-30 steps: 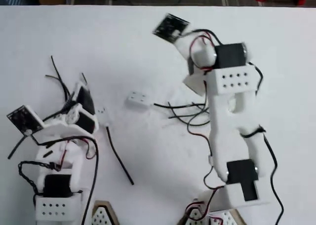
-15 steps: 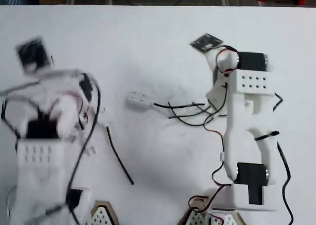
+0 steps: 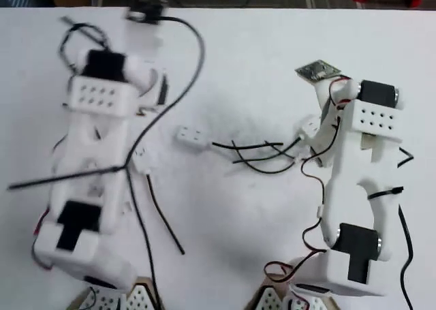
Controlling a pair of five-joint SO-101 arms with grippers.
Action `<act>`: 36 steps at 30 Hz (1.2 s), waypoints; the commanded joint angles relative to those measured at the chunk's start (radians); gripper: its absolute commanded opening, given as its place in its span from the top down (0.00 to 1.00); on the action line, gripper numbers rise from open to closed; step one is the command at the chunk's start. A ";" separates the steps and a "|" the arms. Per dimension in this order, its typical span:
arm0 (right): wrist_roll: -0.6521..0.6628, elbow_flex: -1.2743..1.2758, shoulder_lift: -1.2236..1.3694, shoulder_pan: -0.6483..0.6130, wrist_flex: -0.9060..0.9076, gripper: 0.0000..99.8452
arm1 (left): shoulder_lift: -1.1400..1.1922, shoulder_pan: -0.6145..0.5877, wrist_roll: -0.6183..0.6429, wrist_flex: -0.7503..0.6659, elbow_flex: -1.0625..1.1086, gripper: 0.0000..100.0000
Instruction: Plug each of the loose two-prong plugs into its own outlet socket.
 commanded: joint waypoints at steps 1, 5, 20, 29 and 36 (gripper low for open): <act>0.061 0.000 -0.048 0.064 -0.007 0.71 | 0.107 0.067 -0.097 0.031 -0.124 0.98; 0.132 0.002 -0.047 0.151 -0.051 0.71 | 0.225 0.105 -0.149 0.020 -0.195 0.98; 0.239 0.124 -0.047 0.257 -0.203 0.71 | 0.515 0.081 0.046 0.049 -0.367 0.98; 0.239 0.218 -0.047 0.257 -0.294 0.71 | 0.522 0.108 0.060 0.051 -0.362 0.98; 0.239 0.218 -0.047 0.259 -0.294 0.71 | 0.510 0.119 0.141 0.028 -0.310 0.98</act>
